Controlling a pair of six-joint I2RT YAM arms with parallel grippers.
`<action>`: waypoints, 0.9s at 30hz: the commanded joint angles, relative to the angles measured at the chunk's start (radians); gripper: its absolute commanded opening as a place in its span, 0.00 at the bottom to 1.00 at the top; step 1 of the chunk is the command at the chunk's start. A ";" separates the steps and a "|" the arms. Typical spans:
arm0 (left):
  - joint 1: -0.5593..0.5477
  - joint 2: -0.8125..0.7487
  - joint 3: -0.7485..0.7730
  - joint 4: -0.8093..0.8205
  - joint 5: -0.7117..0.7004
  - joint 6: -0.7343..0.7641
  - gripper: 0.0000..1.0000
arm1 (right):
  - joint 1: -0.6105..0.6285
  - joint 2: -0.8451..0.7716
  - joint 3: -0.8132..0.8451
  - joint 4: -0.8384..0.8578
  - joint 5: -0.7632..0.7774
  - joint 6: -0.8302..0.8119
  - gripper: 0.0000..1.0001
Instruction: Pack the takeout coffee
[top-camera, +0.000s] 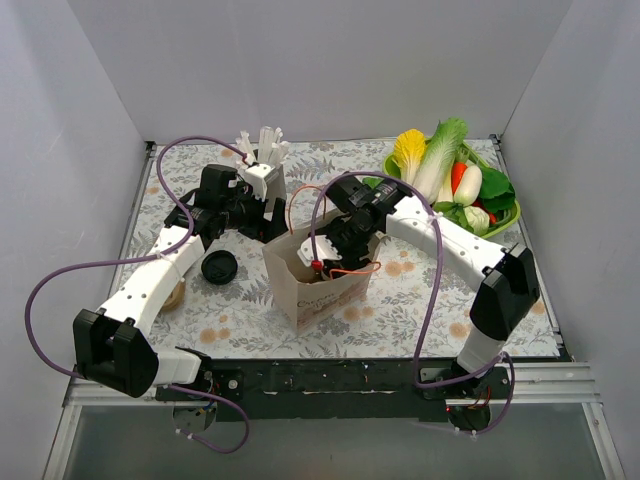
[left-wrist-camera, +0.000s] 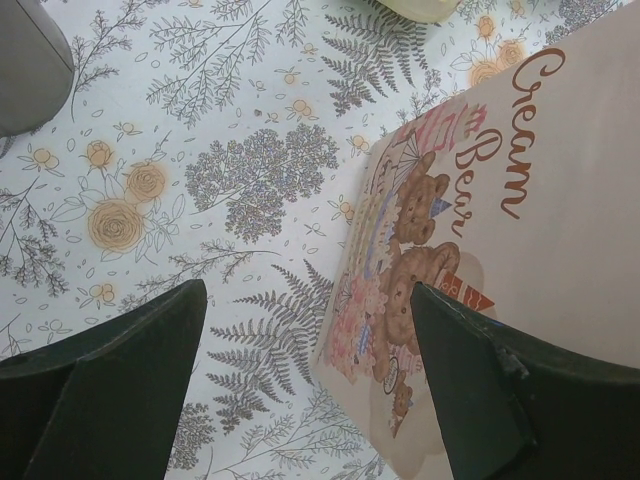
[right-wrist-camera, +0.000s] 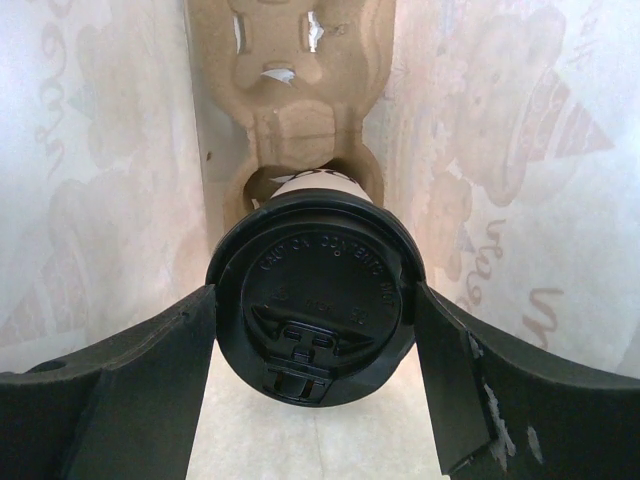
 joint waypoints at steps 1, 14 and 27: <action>0.006 -0.008 0.012 0.018 0.035 -0.004 0.84 | -0.028 -0.035 -0.099 -0.001 -0.041 0.019 0.01; 0.004 -0.010 0.027 -0.027 0.032 0.007 0.84 | -0.071 -0.019 -0.199 0.031 -0.104 0.044 0.01; 0.003 -0.036 0.094 -0.056 -0.023 0.053 0.84 | -0.096 -0.043 -0.230 0.053 -0.095 0.056 0.04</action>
